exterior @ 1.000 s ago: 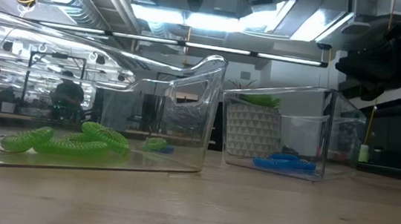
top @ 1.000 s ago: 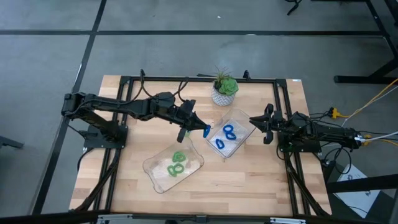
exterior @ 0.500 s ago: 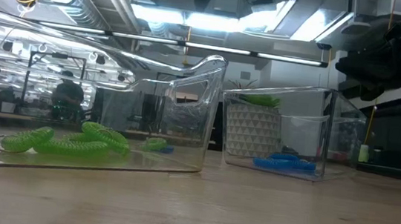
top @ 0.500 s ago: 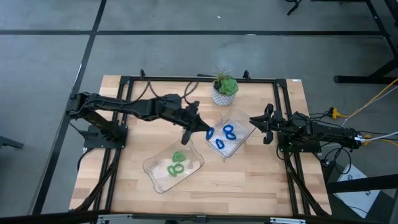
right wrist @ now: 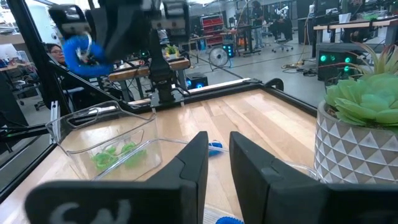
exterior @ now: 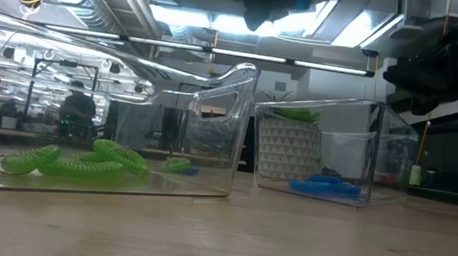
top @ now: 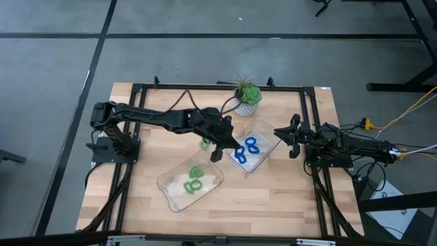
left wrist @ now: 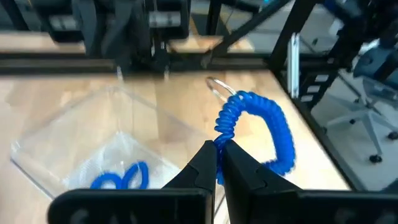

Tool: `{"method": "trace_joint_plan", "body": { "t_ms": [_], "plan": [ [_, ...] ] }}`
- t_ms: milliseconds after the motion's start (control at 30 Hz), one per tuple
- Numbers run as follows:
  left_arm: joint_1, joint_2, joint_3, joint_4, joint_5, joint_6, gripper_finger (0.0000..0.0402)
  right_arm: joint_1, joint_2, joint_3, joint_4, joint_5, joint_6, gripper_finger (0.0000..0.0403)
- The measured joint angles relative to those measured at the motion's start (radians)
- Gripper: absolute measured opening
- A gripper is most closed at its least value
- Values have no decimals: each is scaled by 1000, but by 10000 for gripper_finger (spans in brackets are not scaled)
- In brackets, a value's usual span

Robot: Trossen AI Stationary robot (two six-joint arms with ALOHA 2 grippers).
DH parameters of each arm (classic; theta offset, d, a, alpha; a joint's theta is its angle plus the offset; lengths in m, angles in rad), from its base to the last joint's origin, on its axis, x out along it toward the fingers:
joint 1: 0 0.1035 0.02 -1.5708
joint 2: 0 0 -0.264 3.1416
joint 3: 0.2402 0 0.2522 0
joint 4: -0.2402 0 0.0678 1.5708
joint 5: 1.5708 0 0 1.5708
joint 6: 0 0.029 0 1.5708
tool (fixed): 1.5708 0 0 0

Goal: Sort spring keychains
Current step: Put the blue spring keychain into the top transparent bin

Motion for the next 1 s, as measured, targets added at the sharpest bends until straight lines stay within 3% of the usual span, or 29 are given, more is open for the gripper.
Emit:
{"method": "trace_joint_plan", "body": {
  "t_ms": [167, 500, 1000],
  "plan": [
    [0, 71, 0, -6, -35, -1, 8, 0, 0, 0, 0, 0, 0, 67],
    [-6, 181, -2, -28, -239, -10, 20, 0, 0, 0, 0, 1, 0, 67],
    [22, 181, -2, -24, -246, 21, 78, 0, 0, 0, 0, 1, 0, 67]
  ]
}}
